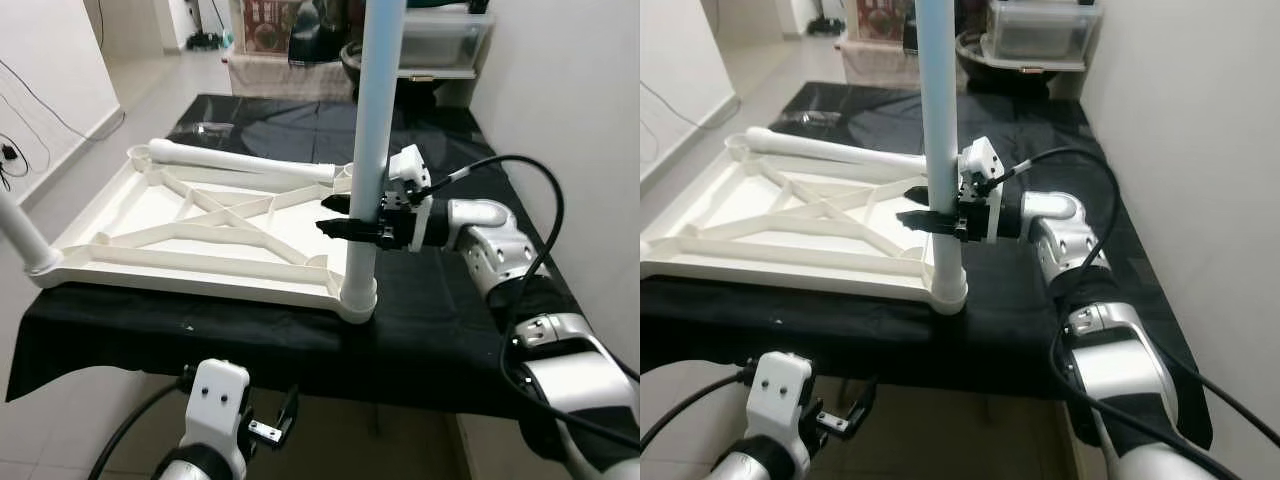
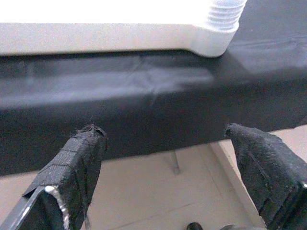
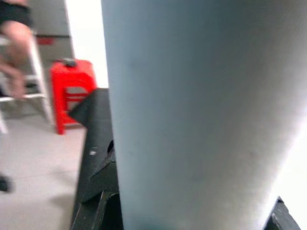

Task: Building children table

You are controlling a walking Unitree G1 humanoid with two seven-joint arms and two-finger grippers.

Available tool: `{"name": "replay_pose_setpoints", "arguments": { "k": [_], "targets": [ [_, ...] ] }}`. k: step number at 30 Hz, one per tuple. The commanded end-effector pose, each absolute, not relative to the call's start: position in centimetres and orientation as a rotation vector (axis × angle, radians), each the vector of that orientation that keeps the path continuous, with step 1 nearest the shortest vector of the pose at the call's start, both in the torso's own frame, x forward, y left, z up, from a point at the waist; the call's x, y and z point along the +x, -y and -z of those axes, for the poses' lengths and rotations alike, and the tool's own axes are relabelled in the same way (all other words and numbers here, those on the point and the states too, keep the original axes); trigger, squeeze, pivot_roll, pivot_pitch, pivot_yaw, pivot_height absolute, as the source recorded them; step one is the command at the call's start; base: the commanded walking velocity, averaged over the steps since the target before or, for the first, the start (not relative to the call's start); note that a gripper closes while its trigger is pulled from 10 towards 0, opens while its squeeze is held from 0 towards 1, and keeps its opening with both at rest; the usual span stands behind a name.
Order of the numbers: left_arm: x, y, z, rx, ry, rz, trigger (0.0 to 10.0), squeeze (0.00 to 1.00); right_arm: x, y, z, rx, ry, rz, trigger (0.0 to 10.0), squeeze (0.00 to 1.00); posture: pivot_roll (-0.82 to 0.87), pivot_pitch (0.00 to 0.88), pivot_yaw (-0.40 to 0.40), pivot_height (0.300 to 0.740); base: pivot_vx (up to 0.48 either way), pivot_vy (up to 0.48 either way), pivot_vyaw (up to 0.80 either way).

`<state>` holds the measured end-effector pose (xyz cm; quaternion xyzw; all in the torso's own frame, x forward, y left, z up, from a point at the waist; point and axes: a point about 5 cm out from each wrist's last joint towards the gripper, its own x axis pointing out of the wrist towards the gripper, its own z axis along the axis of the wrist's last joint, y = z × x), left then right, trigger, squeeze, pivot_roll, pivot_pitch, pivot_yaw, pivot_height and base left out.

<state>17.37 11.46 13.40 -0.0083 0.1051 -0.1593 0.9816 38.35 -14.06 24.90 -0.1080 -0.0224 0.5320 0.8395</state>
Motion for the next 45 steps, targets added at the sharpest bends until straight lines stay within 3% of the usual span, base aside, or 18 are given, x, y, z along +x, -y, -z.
{"name": "replay_pose_setpoints", "arguments": {
  "k": [1,8,11,19,42,43,45],
  "targets": [
    [17.3,-11.5,-13.0,-0.012,-0.231,0.317,10.0,0.0,38.4,15.5,-19.6,-0.236,-0.184,-0.993,10.0,0.0,0.11,0.164,-0.029,0.74,0.0,0.0,0.0],
    [17.3,-11.5,-13.0,-0.011,-0.23,0.315,10.0,0.0,38.9,16.2,-19.2,-0.21,-0.193,-0.844,10.0,0.0,0.1,0.166,-0.031,0.74,0.0,0.0,0.0],
    [17.3,-11.5,-13.0,-0.012,-0.23,0.312,10.0,0.0,39.8,16.8,-19.0,-0.136,-0.194,-0.632,10.0,0.0,0.1,0.167,-0.031,0.74,0.0,0.0,0.0],
    [17.3,-11.4,-12.9,-0.013,-0.231,0.311,10.0,0.0,40.8,17.8,-19.2,0.0,-0.166,-0.338,10.0,0.0,0.1,0.165,-0.033,0.74,0.0,0.0,0.0],
    [17.6,-11.5,-13.1,-0.002,-0.214,0.308,10.0,0.0,40.8,17.2,-17.5,0.053,-0.202,0.047,10.0,0.0,0.1,0.141,-0.033,0.74,0.0,0.0,0.0],
    [17.8,-11.6,-13.2,-0.001,-0.208,0.306,10.0,0.0,40.7,17.4,-17.4,0.088,-0.219,0.223,10.0,0.0,0.1,0.138,-0.031,0.74,0.0,0.0,0.0],
    [17.9,-11.6,-13.2,-0.001,-0.203,0.304,10.0,0.0,40.5,17.8,-17.3,0.124,-0.214,0.378,10.0,0.0,0.1,0.134,-0.03,0.74,0.0,0.0,0.0]
  ]
}}
